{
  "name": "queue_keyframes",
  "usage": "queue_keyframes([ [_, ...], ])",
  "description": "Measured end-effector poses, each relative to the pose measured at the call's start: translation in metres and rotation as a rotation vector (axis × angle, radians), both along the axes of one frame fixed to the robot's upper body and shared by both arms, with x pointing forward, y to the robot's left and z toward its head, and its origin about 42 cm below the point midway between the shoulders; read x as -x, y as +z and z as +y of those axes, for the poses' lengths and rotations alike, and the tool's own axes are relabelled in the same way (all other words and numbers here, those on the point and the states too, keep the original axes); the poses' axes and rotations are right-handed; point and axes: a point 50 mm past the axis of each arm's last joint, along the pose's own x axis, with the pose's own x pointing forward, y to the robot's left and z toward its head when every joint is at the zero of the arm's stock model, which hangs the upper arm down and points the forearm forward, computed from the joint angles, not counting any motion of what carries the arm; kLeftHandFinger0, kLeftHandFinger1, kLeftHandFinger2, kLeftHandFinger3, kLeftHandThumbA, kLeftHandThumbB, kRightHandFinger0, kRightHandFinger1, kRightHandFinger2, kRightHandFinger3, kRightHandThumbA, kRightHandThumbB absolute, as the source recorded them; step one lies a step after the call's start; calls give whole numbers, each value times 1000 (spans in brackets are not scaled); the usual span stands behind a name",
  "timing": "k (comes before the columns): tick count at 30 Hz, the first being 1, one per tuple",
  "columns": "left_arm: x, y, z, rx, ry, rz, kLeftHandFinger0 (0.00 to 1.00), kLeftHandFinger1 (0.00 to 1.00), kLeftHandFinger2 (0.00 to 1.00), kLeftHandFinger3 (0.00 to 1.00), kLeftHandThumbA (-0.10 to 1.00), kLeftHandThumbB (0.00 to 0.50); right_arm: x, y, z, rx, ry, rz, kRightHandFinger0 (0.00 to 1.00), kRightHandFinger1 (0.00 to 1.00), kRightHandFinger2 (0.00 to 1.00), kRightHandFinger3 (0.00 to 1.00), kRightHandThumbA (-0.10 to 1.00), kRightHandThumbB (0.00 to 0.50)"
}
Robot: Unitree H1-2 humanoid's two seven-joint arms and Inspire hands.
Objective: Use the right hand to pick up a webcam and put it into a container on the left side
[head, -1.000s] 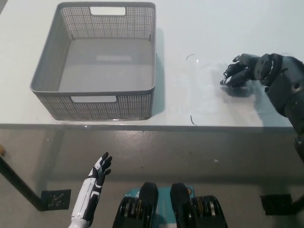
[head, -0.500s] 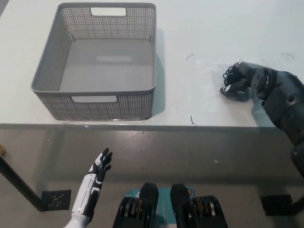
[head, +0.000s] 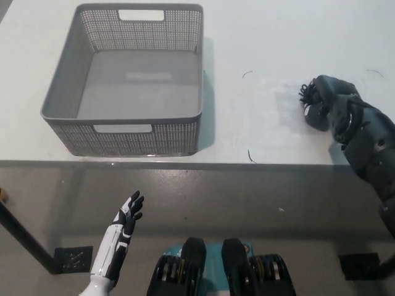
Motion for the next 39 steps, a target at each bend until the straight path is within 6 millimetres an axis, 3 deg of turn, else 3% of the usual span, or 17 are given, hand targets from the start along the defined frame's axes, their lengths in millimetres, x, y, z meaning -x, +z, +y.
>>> queue_keyframes([
  [1,0,0,0,0,0,0,1000,1000,1000,971,1000,84,0,-1,0,-12,-2,-15,106,322,440,331,-100,165],
  [2,0,0,0,-1,0,0,1000,1000,1000,963,1000,84,1,-1,-1,-21,-3,-26,4,97,240,117,-100,186],
  [3,0,0,0,-1,0,0,1000,1000,1000,963,1000,84,1,-2,-1,-34,-8,-38,1,87,255,139,-100,187],
  [4,0,0,0,-2,0,0,1000,1000,1000,959,1000,91,2,-3,-2,-63,-16,-54,0,92,370,260,-100,193],
  [5,0,0,0,-3,0,-1,1000,1000,1000,957,1000,101,2,-3,-3,-82,-23,-64,0,172,557,419,-100,193],
  [7,0,0,1,-4,0,-1,1000,1000,1000,959,1000,103,3,-4,-4,-131,-33,-88,1,324,772,611,-100,232],
  [8,0,0,1,-5,-1,-1,1000,1000,1000,970,1000,98,3,-4,-4,-155,-38,-96,0,432,919,745,-100,204],
  [10,0,0,1,-5,-1,-2,1000,1000,1000,990,1000,102,2,-3,-4,-196,-49,-111,3,524,1000,821,-100,187],
  [11,0,0,0,-5,-2,-2,1000,1000,1000,1000,1000,108,2,-2,-4,-213,-54,-121,0,513,985,836,-100,181],
  [15,-1,1,0,-5,-3,-3,1000,1000,1000,1000,1000,120,-2,10,-3,-283,-63,-178,0,388,807,724,-100,165],
  [19,-2,1,-1,-5,-6,-6,1000,1000,1000,1000,1000,130,-11,38,3,-338,-45,-274,0,391,811,761,-100,161],
  [24,-5,4,-2,-8,-12,-13,1000,1000,1000,1000,1000,137,-25,98,21,-405,26,-441,0,431,848,842,-100,133],
  [26,-6,5,-2,-10,-15,-17,1000,1000,1000,1000,1000,125,-29,122,31,-423,64,-504,0,430,824,848,-100,145],
  [29,-7,5,-2,-13,-18,-20,1000,1000,1000,1000,1000,136,-31,155,53,-451,139,-594,0,345,756,821,-100,134],
  [31,-8,6,-2,-13,-22,-23,1000,1000,1000,1000,1000,129,-30,174,68,-470,189,-642,0,306,717,732,-100,167],
  [33,-9,7,-1,-13,-27,-25,1000,1000,1000,1000,1000,131,-27,189,88,-500,239,-681,0,306,732,731,-100,175],
  [39,-10,8,-5,-15,-49,-26,1000,1000,1000,1000,1000,102,-12,206,154,-607,365,-721,0,333,760,724,-100,173],
])
